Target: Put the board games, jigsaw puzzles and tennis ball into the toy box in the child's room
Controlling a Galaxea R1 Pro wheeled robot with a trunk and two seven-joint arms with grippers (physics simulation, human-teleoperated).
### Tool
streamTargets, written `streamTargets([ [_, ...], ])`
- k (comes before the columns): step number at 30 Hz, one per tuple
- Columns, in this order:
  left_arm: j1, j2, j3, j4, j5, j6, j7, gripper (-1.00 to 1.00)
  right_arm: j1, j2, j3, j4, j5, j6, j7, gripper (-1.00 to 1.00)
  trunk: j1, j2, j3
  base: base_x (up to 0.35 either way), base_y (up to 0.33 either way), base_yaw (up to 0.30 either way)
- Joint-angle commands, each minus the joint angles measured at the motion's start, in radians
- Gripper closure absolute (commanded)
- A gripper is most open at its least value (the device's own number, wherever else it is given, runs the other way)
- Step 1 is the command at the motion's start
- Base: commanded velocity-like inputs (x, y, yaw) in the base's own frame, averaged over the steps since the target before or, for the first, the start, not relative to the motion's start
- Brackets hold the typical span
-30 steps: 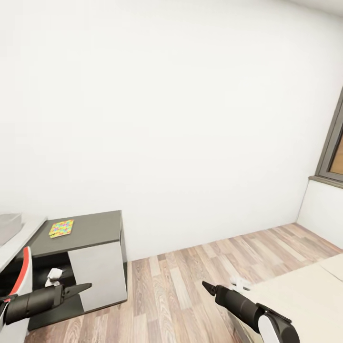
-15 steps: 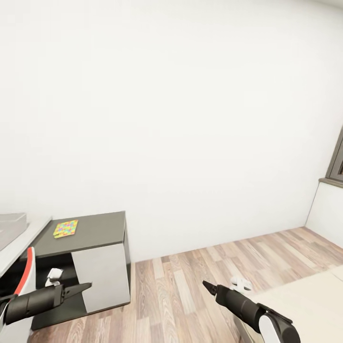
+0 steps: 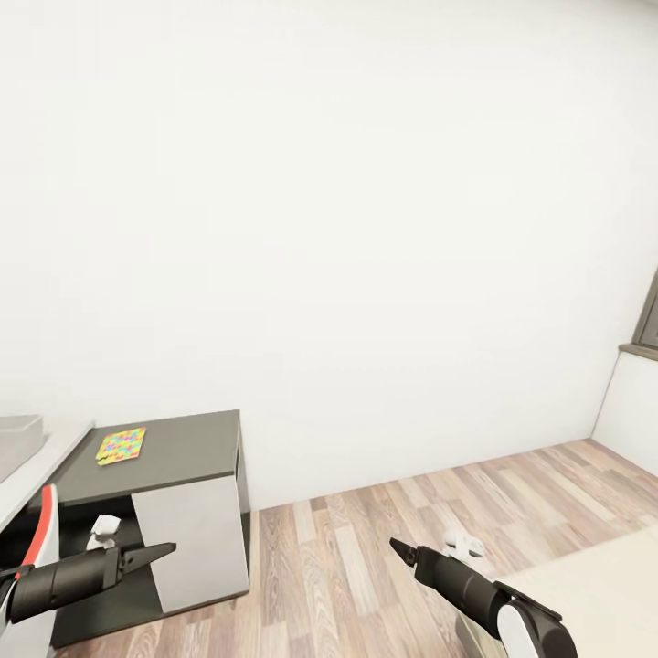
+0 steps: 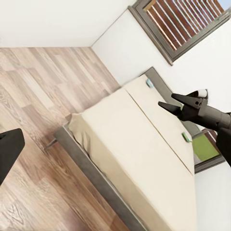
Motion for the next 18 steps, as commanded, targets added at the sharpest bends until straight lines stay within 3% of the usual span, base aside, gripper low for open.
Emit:
streamTargets([
  [1,0.000,0.000,0.000,0.000,0.000,0.011,-0.003,-1.00,0.000,0.001,-0.003,0.000,0.000,0.007,0.005,-1.00,0.000,-0.001,0.000,0.089,0.051,0.000],
  [12,0.000,0.000,0.001,0.000,0.000,0.011,-0.003,-1.00,0.000,0.002,-0.003,0.000,0.003,0.006,0.006,-1.00,0.000,-0.001,0.000,0.142,0.085,0.007],
  [18,0.000,0.000,0.001,0.000,0.000,0.011,-0.004,-1.00,0.000,0.006,-0.003,0.000,0.010,0.007,0.005,-1.00,0.000,-0.001,0.002,0.036,0.019,0.154],
])
